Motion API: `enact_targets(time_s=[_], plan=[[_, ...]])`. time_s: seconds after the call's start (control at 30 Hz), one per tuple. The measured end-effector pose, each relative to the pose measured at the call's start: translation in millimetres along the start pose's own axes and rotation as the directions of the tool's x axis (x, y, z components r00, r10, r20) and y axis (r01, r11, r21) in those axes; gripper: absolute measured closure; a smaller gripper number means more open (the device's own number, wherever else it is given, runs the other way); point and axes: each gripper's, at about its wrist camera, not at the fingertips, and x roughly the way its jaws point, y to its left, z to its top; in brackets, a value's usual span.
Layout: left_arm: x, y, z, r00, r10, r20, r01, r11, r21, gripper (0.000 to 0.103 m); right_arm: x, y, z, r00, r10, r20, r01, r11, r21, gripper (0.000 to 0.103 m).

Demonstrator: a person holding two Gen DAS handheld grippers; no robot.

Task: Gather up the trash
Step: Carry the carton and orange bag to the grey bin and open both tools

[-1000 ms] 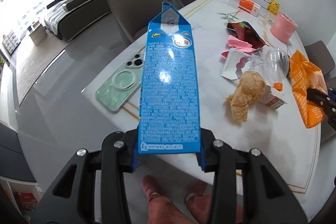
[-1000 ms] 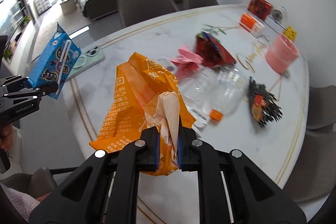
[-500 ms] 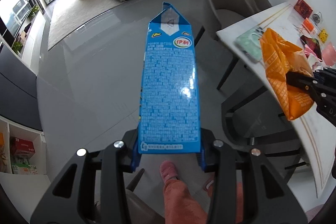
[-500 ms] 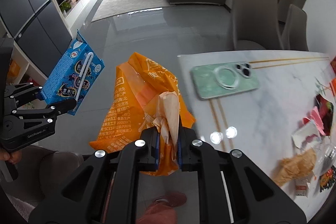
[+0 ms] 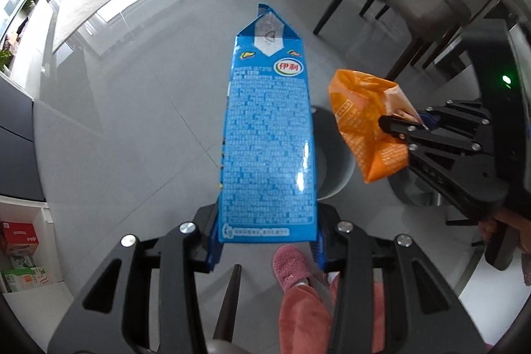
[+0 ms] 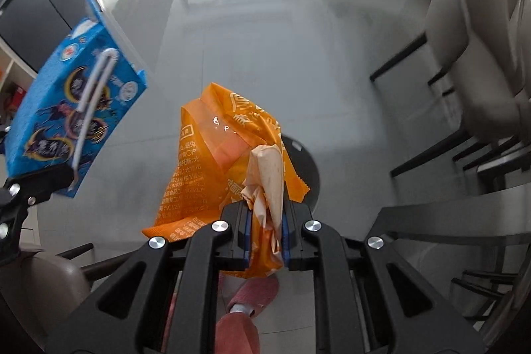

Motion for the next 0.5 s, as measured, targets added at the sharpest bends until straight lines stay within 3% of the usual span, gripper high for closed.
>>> enact_targets(time_s=[0.1, 0.23, 0.37, 0.5], plan=[[57.3, -12.6, 3.0, 0.999, -0.012, -0.030, 0.013, 1.000, 0.013, 0.061, 58.7, -9.7, -7.2, 0.999, -0.024, -0.026, 0.024, 1.000, 0.003, 0.089], [110.2, -29.2, 11.0, 0.999, -0.015, -0.043, 0.017, 0.999, 0.035, 0.061, 103.4, -19.2, -16.9, 0.999, -0.023, -0.032, 0.023, 1.000, 0.007, 0.078], [143.6, -43.7, 21.0, 0.998, -0.008, -0.059, 0.011, 0.999, 0.040, 0.061, 115.3, -32.9, -29.3, 1.000, 0.003, -0.013, -0.002, 0.999, 0.053, 0.055], [155.6, -50.0, 29.3, 0.998, -0.006, -0.065, 0.009, 0.999, 0.043, 0.061, 112.0, -37.0, -31.9, 1.000, 0.020, -0.002, -0.020, 0.996, 0.093, 0.055]])
